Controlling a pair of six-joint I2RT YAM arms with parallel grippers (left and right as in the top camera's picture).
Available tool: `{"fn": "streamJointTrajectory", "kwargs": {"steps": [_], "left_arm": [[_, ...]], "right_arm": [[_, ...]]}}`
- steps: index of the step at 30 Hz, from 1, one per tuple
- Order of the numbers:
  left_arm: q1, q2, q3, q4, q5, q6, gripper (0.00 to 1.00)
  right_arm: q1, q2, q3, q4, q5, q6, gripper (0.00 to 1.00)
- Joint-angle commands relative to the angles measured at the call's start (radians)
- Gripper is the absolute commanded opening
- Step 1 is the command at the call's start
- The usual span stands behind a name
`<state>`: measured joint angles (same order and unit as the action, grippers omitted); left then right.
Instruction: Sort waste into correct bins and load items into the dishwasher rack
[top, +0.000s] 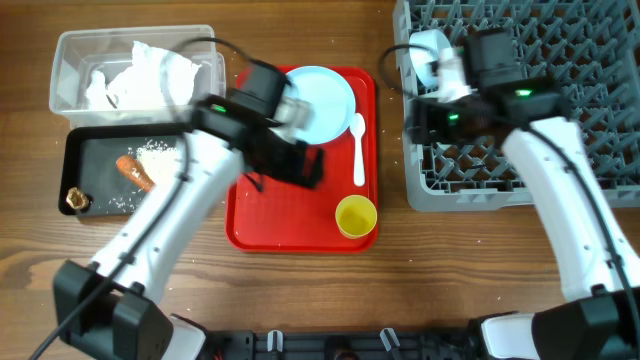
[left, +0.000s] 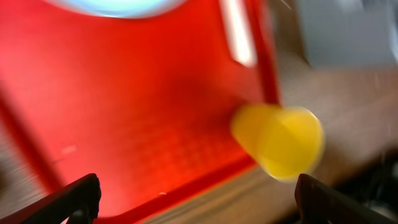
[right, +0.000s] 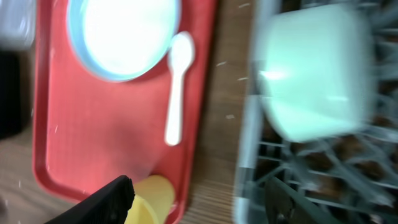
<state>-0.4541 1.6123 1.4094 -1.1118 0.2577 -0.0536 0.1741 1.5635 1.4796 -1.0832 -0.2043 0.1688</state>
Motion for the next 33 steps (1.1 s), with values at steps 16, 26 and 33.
{"fn": "streamJointTrajectory", "kwargs": {"steps": [16,26,33], "left_arm": [[-0.235,0.306,0.008,0.072,-0.027,0.042,0.04],[0.13,0.105,0.064,0.09,0.307,-0.082,0.04],[0.424,0.074,0.064,0.402,1.162,-0.09,0.04]], "right_arm": [[-0.085,-0.036,0.0,-0.018,-0.021,-0.038,0.71],[-0.085,-0.036,0.0,0.043,-0.201,-0.038,0.75],[-0.001,-0.005,-0.001,0.469,-0.747,-0.035,0.76]]}}
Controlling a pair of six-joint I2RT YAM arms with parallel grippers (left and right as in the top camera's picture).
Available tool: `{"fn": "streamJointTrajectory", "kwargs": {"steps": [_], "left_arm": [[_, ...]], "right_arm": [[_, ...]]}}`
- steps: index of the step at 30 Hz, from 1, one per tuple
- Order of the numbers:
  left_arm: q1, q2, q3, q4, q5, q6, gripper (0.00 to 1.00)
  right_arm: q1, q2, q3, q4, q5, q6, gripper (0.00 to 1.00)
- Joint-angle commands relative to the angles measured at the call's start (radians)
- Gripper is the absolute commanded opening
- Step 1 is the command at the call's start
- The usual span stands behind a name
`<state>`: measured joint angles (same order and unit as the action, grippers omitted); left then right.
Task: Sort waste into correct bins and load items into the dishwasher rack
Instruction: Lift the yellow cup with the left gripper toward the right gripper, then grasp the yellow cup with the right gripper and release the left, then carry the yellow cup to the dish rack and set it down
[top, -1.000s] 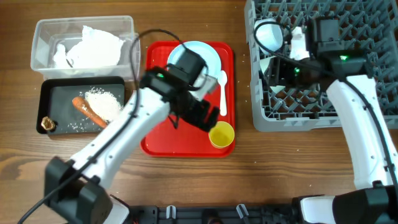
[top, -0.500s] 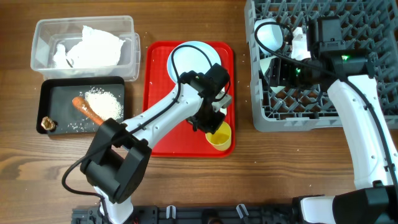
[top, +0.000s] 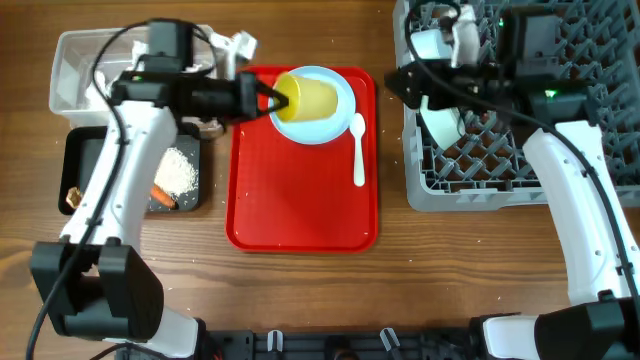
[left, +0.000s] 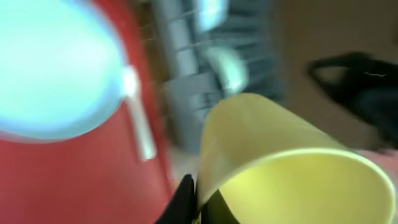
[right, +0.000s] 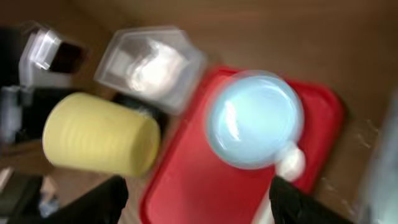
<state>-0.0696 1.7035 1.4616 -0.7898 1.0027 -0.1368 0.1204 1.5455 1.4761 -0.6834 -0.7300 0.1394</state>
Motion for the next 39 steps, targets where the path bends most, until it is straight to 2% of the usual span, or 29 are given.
{"fn": "streamJointTrajectory", "kwargs": {"steps": [1,4,9,18,20,21,24,26,28,29,30,36,39], "left_arm": [[0.04,-0.017,0.012,0.095,0.438,-0.007,0.04],[0.04,-0.017,0.012,0.103,0.472,-0.006,0.04],[0.04,-0.017,0.012,0.162,0.574,-0.008,0.04],[0.04,-0.017,0.012,0.162,0.574,-0.01,0.04],[0.04,-0.017,0.012,0.162,0.573,-0.01,0.04],[0.04,-0.017,0.012,0.162,0.574,-0.01,0.04],[0.04,-0.017,0.012,0.162,0.571,-0.01,0.04],[0.04,-0.017,0.012,0.163,0.571,-0.01,0.23],[0.04,-0.017,0.012,0.163,0.571,-0.01,0.53],[0.04,-0.017,0.012,0.163,0.571,-0.01,0.61],[0.04,-0.017,0.012,0.162,0.571,-0.01,0.66],[0.04,-0.017,0.012,0.162,0.495,-0.01,0.72],[0.04,-0.017,0.012,0.141,0.344,-0.01,0.75]], "right_arm": [[0.077,0.016,0.003,0.108,-0.242,-0.005,0.76],[0.161,0.018,0.003,0.198,-0.251,-0.009,0.77],[0.171,0.018,0.003,0.241,-0.302,-0.04,0.82],[0.201,0.054,0.003,0.286,-0.375,-0.061,0.86],[0.202,0.061,0.003,0.319,-0.432,-0.062,0.81],[0.202,0.062,0.003,0.334,-0.439,-0.061,0.73],[0.202,0.062,0.003,0.339,-0.439,-0.061,0.63],[0.201,0.062,0.003,0.339,-0.439,-0.061,0.59],[0.201,0.062,0.003,0.339,-0.439,-0.061,0.59],[0.196,0.062,0.003,0.338,-0.439,-0.061,0.59],[0.184,0.061,0.003,0.333,-0.439,-0.061,0.59],[0.034,0.041,0.003,0.236,-0.438,-0.071,0.57],[-0.081,0.008,0.003,0.111,-0.362,-0.09,0.58]]}}
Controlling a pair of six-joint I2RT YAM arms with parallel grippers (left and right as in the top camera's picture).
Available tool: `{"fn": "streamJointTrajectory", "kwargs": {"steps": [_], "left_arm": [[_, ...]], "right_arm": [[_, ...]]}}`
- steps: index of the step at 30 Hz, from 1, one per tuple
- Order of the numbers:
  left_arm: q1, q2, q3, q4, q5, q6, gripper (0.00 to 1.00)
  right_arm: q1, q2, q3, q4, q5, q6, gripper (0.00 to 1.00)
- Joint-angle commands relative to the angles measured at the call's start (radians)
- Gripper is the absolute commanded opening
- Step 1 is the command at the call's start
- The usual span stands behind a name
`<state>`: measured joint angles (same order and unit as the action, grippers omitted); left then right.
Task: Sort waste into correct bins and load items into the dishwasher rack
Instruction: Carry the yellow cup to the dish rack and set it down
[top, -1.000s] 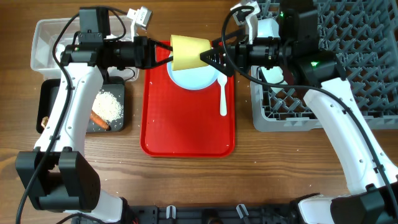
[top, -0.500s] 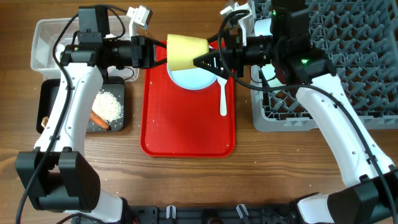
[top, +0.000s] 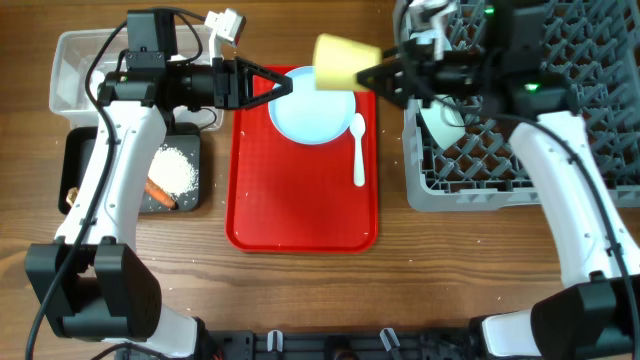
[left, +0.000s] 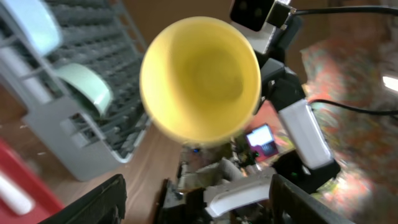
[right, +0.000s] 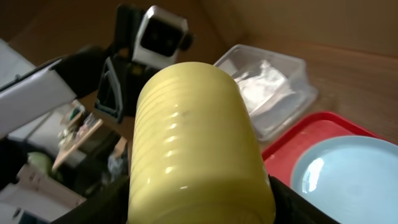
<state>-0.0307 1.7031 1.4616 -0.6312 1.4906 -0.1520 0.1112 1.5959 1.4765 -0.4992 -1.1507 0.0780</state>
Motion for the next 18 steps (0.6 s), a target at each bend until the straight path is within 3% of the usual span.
{"fn": "streamJointTrajectory", "kwargs": {"steps": [1,3,7,8,12,18], "left_arm": [[0.001,-0.016,0.012,-0.031,-0.195,0.005,0.75],[0.001,-0.016,0.012,-0.076,-0.343,0.006,0.78],[0.0,-0.016,0.012,-0.22,-0.766,0.006,0.76],[0.0,-0.016,0.012,-0.231,-0.803,0.006,0.75],[0.0,-0.016,0.012,-0.234,-0.835,0.01,0.73],[0.0,-0.016,0.012,-0.235,-0.839,0.017,0.73]], "right_arm": [[-0.097,-0.057,0.002,-0.13,0.097,-0.056,0.59],[-0.136,-0.101,0.003,-0.256,0.23,-0.082,0.59],[-0.182,-0.246,0.004,-0.614,0.777,-0.031,0.59],[-0.182,-0.25,0.004,-0.712,0.91,-0.006,0.59],[-0.182,-0.212,0.004,-0.869,1.064,0.035,0.59],[-0.182,-0.11,0.003,-0.904,1.153,0.076,0.59]]}}
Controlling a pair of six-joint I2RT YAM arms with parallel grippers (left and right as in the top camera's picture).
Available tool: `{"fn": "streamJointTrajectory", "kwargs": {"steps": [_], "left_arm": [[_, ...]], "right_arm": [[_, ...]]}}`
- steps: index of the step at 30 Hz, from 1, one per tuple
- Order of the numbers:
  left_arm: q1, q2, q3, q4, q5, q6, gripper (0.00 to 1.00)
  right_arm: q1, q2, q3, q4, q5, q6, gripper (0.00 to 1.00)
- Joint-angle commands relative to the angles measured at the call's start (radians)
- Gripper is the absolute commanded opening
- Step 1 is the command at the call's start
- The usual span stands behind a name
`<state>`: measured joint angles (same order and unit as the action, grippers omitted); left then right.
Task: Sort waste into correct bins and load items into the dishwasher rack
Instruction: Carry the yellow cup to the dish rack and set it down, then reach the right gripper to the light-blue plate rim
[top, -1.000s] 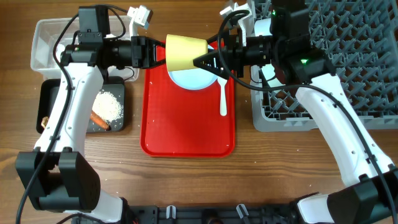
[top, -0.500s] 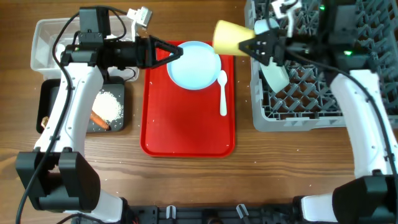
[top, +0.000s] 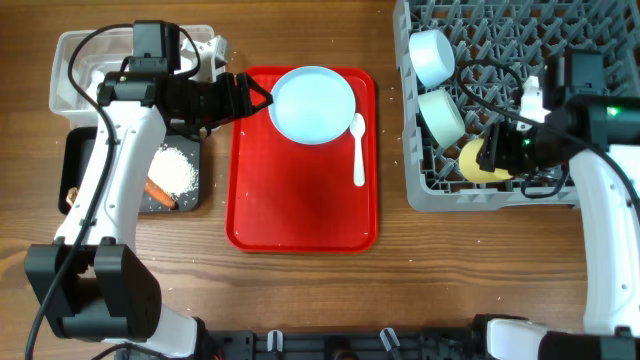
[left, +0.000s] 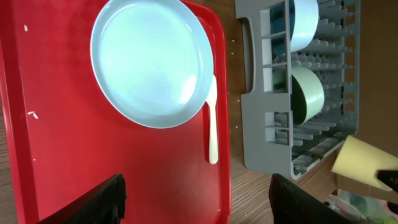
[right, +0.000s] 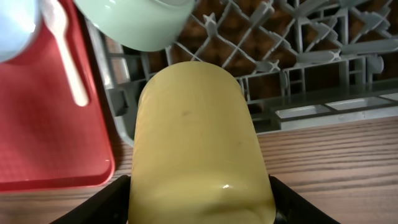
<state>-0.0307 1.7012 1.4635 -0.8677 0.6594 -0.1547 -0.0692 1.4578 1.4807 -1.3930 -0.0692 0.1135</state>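
Observation:
The yellow cup (right: 198, 149) lies on its side between the fingers of my right gripper (right: 199, 202), which is shut on it. In the overhead view the cup (top: 474, 160) is at the front row of the grey dishwasher rack (top: 600, 60). On the red tray (top: 300, 190) remain a light blue plate (top: 312, 104) and a white spoon (top: 359, 150). My left gripper (top: 252, 97) stands open at the tray's far left edge, beside the plate, with nothing in it. The left wrist view looks down on the plate (left: 152, 65) and the spoon (left: 211, 124).
A white bowl (top: 432, 55) and a green bowl (top: 443, 117) stand in the rack's left column. At far left is a clear bin (top: 75, 50) with crumpled paper. In front of it a black tray (top: 80, 165) holds rice and a carrot piece.
My right gripper, then holding the yellow cup in the air over the tray's far right corner, now has it down at the rack's front row. My left gripper is still open and now points down at the tray.
The cup stood at the tray's front right with my open left gripper over the tray near it. Then the left gripper held the cup above the plate. Then the right gripper had it and the left was open. Now the cup is at the rack.

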Motion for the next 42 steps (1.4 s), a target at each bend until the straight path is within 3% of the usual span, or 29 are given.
{"fn": "streamJointTrajectory", "kwargs": {"steps": [1,11,16,20,24,29,32,38,40,42], "left_arm": [[0.0,-0.014,0.01,0.002,-0.008,0.019,0.73],[0.0,-0.014,0.01,0.002,-0.008,0.019,0.73],[0.0,-0.014,0.01,0.002,-0.007,0.019,0.73],[0.0,-0.014,0.01,0.002,-0.007,0.019,0.73],[0.0,-0.014,0.01,-0.009,-0.007,0.019,0.73],[0.0,-0.014,0.01,-0.009,-0.008,0.02,0.73],[-0.033,-0.014,0.01,-0.013,-0.108,0.02,0.76],[-0.141,-0.012,0.008,-0.024,-0.405,0.011,0.78],[-0.12,-0.012,0.008,-0.035,-0.541,-0.123,0.92],[-0.08,-0.012,0.008,-0.035,-0.538,-0.146,0.93]], "right_arm": [[-0.001,0.035,-0.001,-0.01,0.1,0.058,0.59],[-0.001,0.14,-0.001,0.062,0.098,0.058,0.59],[0.0,0.182,-0.001,0.068,0.084,0.043,0.65],[0.0,0.182,-0.001,0.09,0.06,0.043,0.93],[0.0,0.182,-0.001,0.109,0.034,0.043,0.94],[0.013,0.18,0.079,0.117,-0.142,-0.028,0.93],[0.093,0.18,0.183,0.125,-0.171,-0.031,0.93],[0.301,0.208,0.196,0.456,-0.167,0.241,0.91],[0.352,0.274,0.196,0.624,-0.164,0.343,0.9],[0.389,0.375,0.196,0.75,-0.139,0.405,0.87]]}}
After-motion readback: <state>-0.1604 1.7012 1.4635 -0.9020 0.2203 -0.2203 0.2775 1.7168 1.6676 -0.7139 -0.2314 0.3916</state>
